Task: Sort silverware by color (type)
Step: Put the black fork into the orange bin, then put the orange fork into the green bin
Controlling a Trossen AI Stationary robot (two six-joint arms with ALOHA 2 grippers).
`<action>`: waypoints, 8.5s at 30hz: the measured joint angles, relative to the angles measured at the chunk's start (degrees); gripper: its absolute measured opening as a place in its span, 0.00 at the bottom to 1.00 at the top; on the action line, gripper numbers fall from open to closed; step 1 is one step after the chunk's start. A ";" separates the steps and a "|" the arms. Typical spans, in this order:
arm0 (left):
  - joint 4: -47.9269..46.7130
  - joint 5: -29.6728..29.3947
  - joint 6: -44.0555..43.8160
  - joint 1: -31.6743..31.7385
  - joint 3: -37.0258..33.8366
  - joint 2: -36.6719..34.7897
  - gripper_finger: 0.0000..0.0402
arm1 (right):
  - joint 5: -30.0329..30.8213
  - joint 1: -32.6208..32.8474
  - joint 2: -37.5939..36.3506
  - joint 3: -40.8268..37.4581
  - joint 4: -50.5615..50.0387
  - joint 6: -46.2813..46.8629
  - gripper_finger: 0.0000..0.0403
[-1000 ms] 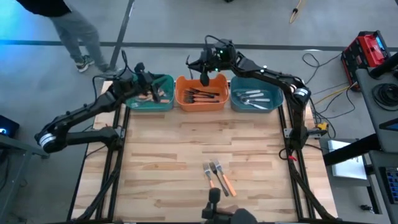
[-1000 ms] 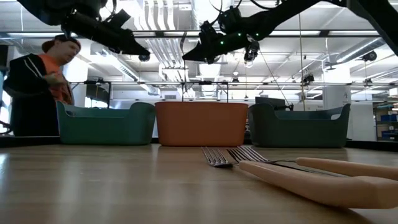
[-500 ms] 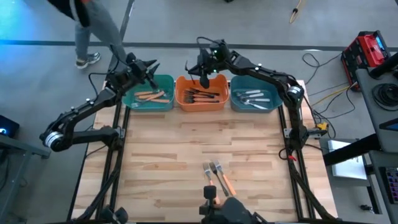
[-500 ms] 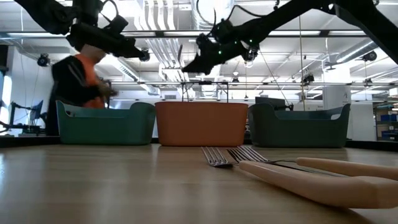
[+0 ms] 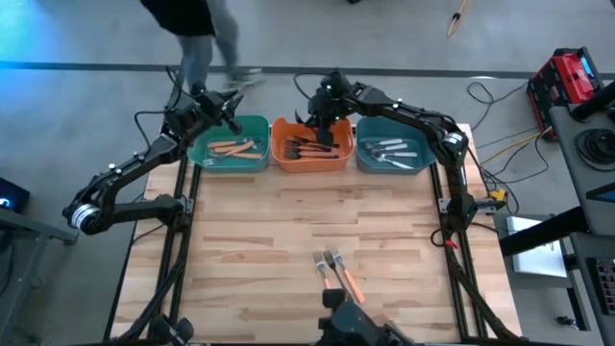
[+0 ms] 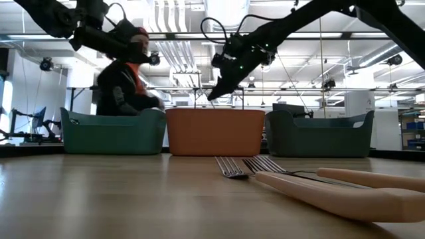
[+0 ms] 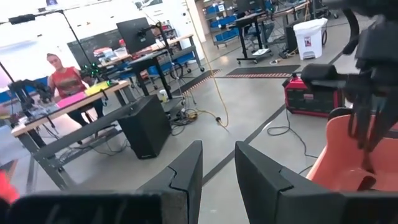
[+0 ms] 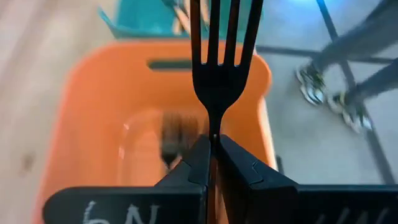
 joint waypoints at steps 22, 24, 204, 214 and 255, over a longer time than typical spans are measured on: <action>6.18 19.41 -17.11 -0.96 0.00 8.77 0.19 | 3.69 0.11 2.87 -0.09 -3.36 0.46 0.02; 6.43 19.41 -17.12 -0.96 0.00 8.89 0.19 | 3.71 0.13 2.87 -0.09 -3.29 0.47 0.02; -14.07 15.23 -31.16 -9.32 12.09 9.35 0.19 | 10.14 2.06 0.44 28.72 -15.54 24.81 0.11; -13.78 15.26 -24.99 -11.91 12.06 9.31 0.19 | 10.08 4.10 -3.52 28.63 -20.10 20.28 0.11; -19.73 1.20 -15.73 -52.76 2.73 9.20 0.19 | 4.38 26.47 -38.11 -21.11 -4.00 34.05 0.02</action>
